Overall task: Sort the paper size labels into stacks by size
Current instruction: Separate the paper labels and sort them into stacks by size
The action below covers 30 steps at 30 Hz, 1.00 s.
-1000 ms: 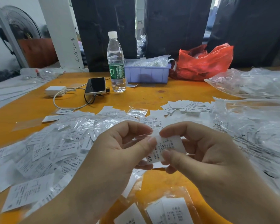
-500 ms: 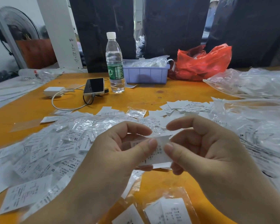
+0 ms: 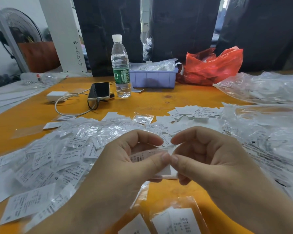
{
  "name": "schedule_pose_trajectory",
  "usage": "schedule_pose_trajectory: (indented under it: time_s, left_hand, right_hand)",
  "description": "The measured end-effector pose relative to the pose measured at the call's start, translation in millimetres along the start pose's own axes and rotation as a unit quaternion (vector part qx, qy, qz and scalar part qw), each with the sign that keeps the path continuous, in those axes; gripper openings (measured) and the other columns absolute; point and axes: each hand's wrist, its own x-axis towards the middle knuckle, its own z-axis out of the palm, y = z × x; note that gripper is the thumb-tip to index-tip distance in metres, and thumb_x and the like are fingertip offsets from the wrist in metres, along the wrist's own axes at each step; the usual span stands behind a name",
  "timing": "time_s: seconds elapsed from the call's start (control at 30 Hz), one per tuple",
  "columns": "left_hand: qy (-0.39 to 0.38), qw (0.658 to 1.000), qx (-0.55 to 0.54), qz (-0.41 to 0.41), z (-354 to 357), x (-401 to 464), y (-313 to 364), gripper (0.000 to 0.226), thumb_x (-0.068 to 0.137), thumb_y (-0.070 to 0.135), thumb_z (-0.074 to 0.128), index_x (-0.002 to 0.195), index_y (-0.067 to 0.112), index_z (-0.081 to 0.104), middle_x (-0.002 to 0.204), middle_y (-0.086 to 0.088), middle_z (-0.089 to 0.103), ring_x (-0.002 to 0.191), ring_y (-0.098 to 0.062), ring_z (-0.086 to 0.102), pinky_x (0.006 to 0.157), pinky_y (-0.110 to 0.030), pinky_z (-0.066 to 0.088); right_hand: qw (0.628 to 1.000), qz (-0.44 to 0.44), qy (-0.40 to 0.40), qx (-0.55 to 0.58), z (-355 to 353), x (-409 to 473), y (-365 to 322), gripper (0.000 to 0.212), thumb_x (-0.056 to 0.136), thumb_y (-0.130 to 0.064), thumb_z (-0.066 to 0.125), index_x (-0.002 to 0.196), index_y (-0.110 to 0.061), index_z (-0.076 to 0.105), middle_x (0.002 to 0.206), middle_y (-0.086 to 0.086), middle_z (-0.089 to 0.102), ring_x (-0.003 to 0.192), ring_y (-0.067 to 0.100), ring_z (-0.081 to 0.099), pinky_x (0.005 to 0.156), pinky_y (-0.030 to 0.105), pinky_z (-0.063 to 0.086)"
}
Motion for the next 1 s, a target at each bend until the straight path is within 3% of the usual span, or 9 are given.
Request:
schedule_pose_trajectory:
  time_s: [0.17, 0.27, 0.37, 0.47, 0.57, 0.67, 0.87, 0.93, 1.0]
  left_hand:
    - [0.018, 1.0, -0.012, 0.008, 1, 1, 1, 0.024, 0.051, 0.029, 0.082, 0.073, 0.024, 0.074, 0.068, -0.003, 0.072, 0.059, -0.016, 0.07, 0.052, -0.023, 0.054]
    - [0.015, 1.0, 0.003, 0.015, -1, 2, 0, 0.032, 0.049, 0.041, 0.085, 0.071, 0.021, 0.073, 0.067, -0.002, 0.071, 0.062, -0.014, 0.069, 0.056, -0.021, 0.054]
    - [-0.018, 1.0, 0.01, 0.013, -1, 1, -1, 0.036, 0.053, 0.047, 0.086, 0.074, 0.022, 0.073, 0.071, 0.002, 0.072, 0.071, -0.012, 0.071, 0.065, -0.017, 0.054]
    - [-0.035, 0.999, -0.018, -0.004, -1, 2, -2, 0.025, 0.057, 0.043, 0.08, 0.071, 0.023, 0.074, 0.073, 0.003, 0.073, 0.07, -0.007, 0.068, 0.063, -0.018, 0.054]
    - [-0.04, 0.999, -0.012, -0.006, -4, 2, -1, 0.024, 0.066, 0.04, 0.071, 0.076, 0.019, 0.075, 0.071, 0.0, 0.069, 0.064, -0.007, 0.061, 0.061, -0.017, 0.051]
    - [-0.052, 0.998, 0.024, 0.021, -5, 2, 0, 0.021, 0.072, 0.039, 0.068, 0.077, 0.02, 0.075, 0.072, -0.003, 0.069, 0.066, -0.009, 0.062, 0.062, -0.015, 0.048]
    - [-0.014, 0.998, 0.059, 0.027, -12, 4, 1, 0.012, 0.065, 0.036, 0.076, 0.074, 0.027, 0.075, 0.067, 0.004, 0.07, 0.065, -0.006, 0.066, 0.057, -0.014, 0.049]
    - [0.007, 0.995, 0.095, 0.019, -17, 4, 4, 0.022, 0.061, 0.041, 0.087, 0.075, 0.031, 0.074, 0.068, 0.005, 0.071, 0.065, -0.004, 0.067, 0.056, -0.019, 0.048]
    - [0.042, 0.987, 0.154, 0.016, -25, 8, 4, 0.021, 0.063, 0.046, 0.078, 0.081, 0.039, 0.071, 0.072, 0.007, 0.073, 0.068, -0.005, 0.068, 0.059, -0.023, 0.047]
  right_hand:
    - [0.995, 0.045, -0.087, 0.035, -2, -1, -2, 0.019, 0.07, -0.027, 0.069, 0.088, -0.024, 0.071, 0.07, 0.008, 0.07, 0.059, 0.017, 0.064, 0.059, 0.031, 0.052]
    - [0.99, 0.071, -0.114, 0.042, -2, -1, -2, 0.018, 0.07, -0.027, 0.068, 0.085, -0.02, 0.073, 0.069, 0.007, 0.071, 0.058, 0.015, 0.064, 0.058, 0.027, 0.051]
    - [0.992, 0.066, -0.1, 0.045, -4, 0, -2, 0.015, 0.07, -0.025, 0.066, 0.077, -0.014, 0.074, 0.062, 0.007, 0.069, 0.053, 0.016, 0.062, 0.054, 0.025, 0.05]
    - [0.996, 0.048, -0.056, 0.054, -9, 2, -4, 0.013, 0.068, -0.025, 0.068, 0.071, -0.013, 0.073, 0.056, 0.006, 0.065, 0.051, 0.019, 0.059, 0.051, 0.027, 0.047]
    - [0.998, 0.045, -0.045, 0.029, -9, 2, -4, 0.024, 0.063, -0.038, 0.071, 0.067, -0.014, 0.069, 0.05, 0.002, 0.059, 0.048, 0.015, 0.053, 0.05, 0.029, 0.042]
    - [0.997, 0.048, -0.059, 0.007, -6, 0, -4, 0.035, 0.058, -0.05, 0.073, 0.061, -0.017, 0.065, 0.045, -0.004, 0.054, 0.044, 0.006, 0.051, 0.05, 0.022, 0.038]
    - [0.995, 0.078, -0.068, -0.004, -10, 3, -3, 0.029, 0.071, -0.043, 0.073, 0.065, -0.016, 0.067, 0.05, 0.0, 0.058, 0.047, 0.014, 0.049, 0.051, 0.028, 0.041]
    - [0.995, 0.078, -0.055, -0.019, -12, 3, -3, 0.03, 0.081, -0.04, 0.072, 0.068, -0.014, 0.066, 0.054, 0.002, 0.061, 0.049, 0.014, 0.052, 0.053, 0.027, 0.042]
    - [0.995, 0.046, -0.022, -0.085, -15, 4, -1, 0.021, 0.081, -0.037, 0.063, 0.073, -0.018, 0.066, 0.06, 0.003, 0.062, 0.051, 0.009, 0.052, 0.054, 0.029, 0.043]
